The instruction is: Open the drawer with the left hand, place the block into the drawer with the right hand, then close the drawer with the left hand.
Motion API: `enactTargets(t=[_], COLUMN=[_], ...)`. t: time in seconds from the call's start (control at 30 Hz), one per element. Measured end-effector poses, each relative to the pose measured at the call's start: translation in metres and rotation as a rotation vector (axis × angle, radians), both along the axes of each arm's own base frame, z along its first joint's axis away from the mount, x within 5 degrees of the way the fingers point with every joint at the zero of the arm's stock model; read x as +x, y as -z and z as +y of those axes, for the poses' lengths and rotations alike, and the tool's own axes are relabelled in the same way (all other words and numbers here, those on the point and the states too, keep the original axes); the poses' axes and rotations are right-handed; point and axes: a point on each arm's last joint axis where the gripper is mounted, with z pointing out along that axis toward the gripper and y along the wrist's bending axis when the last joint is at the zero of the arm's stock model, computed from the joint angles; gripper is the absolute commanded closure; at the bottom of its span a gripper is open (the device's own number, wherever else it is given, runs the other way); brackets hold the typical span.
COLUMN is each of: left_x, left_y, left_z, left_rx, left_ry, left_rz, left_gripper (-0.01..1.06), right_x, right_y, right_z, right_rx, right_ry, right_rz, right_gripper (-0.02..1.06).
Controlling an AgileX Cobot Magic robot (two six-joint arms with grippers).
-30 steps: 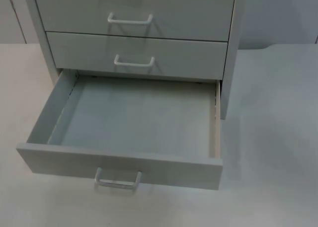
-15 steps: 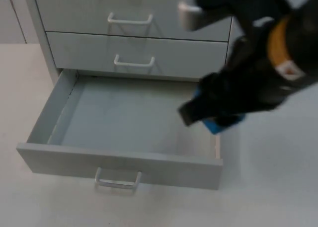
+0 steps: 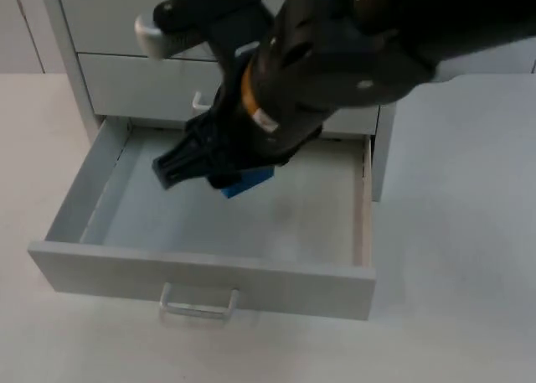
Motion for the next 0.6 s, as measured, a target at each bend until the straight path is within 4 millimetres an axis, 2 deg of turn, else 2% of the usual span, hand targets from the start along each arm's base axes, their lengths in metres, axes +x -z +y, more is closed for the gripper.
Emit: enactTargets(t=[0.17,0.27,0.37,0.5,0.53,0.6], left_x=[0.0,0.0,0.0,0.0,0.0,0.0], left_y=[0.0,0.0,0.0,0.0,0.0,0.0], left_z=[0.0,0.0,0.0,0.0,0.0,0.0], left_rx=[0.0,0.0,0.0,0.0,0.0,0.0], left_ry=[0.0,0.0,0.0,0.0,0.0,0.0], left_rz=[0.002,0.002,0.002,0.002,0.002,0.002], left_gripper=[0.0,0.0,0.0,0.0,0.0,0.0], right_x=[0.017,0.025,0.031,0.032,0.032,0.032], right_y=[0.035,0.047,0.057,0.062,0.063,0.063], right_z=[0.001,-0.002,-0.006,-0.005,-0.005,-0.005], right_rx=[0.042,0.052,0.053,0.06,0.062,0.062], right_ry=[0.064,0.087,0.103,0.102,0.1,0.1], right_rz=[0.056,0.07,0.084,0.093,0.094,0.094], right_gripper=[1.05,1.04,0.99,0.7,0.7,0.59])
